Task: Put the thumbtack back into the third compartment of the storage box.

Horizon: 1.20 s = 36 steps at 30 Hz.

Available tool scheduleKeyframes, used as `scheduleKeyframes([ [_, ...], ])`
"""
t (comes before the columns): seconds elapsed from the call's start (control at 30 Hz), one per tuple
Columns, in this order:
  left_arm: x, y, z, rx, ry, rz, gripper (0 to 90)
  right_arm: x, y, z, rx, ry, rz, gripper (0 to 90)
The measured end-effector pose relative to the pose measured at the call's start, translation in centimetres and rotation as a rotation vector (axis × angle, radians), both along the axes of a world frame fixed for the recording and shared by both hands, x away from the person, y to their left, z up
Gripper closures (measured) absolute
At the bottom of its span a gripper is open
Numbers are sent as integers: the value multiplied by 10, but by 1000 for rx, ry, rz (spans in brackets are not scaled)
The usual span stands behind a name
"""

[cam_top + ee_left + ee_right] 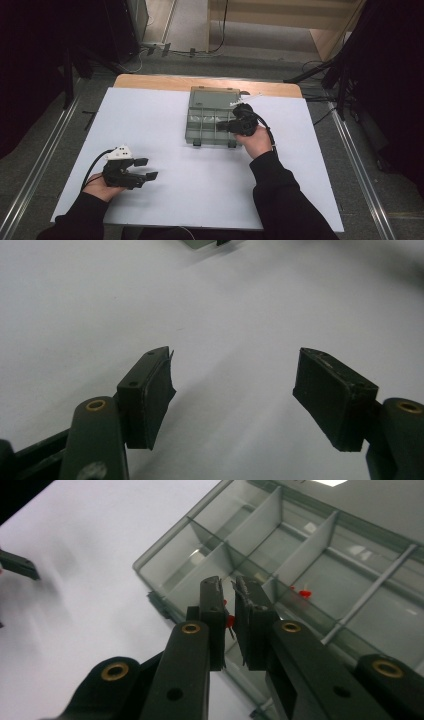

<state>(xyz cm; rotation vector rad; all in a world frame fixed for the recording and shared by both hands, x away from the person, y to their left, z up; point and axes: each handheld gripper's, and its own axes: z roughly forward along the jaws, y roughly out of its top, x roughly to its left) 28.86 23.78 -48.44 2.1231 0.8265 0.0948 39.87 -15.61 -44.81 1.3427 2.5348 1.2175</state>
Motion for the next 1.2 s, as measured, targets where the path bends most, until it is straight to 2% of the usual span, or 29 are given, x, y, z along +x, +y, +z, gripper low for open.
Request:
scheduleKeyframes([
  [0.23, 1, 0, 0, -3, 1, 0, 307, 10, -7, -3, -8, 2, -37, 838],
  [0.27, 1, 1, 0, 12, 4, 0, 307, 12, -7, -4, -11, 4, -44, 838],
  [0.3, 1, 0, -1, 2, 1, 2, 307, 13, -7, -4, -6, 4, -46, 838],
  [0.47, 1, 0, -1, 6, 0, -2, 307, 21, -5, -9, -24, -3, -62, 836],
  [0.5, 1, 0, -1, 4, -2, -1, 307, 22, -4, -9, -27, 7, -67, 836],
  [0.6, 1, 0, -1, 4, -1, -1, 307, 27, -4, -12, -36, -12, -74, 836],
  [0.8, 1, 0, -1, 5, -1, 0, 307, 34, -2, -16, -55, -21, -104, 833],
  [1.07, 2, 0, -2, 2, 0, -1, 307, 44, -1, -25, -56, -34, -139, 827],
  [1.1, 2, 0, -2, 3, 1, 0, 307, 45, -1, -25, -58, -27, -142, 823],
  [1.2, 2, 0, -2, 1, 3, 2, 307, 47, -3, -27, -45, -33, -153, 729],
])
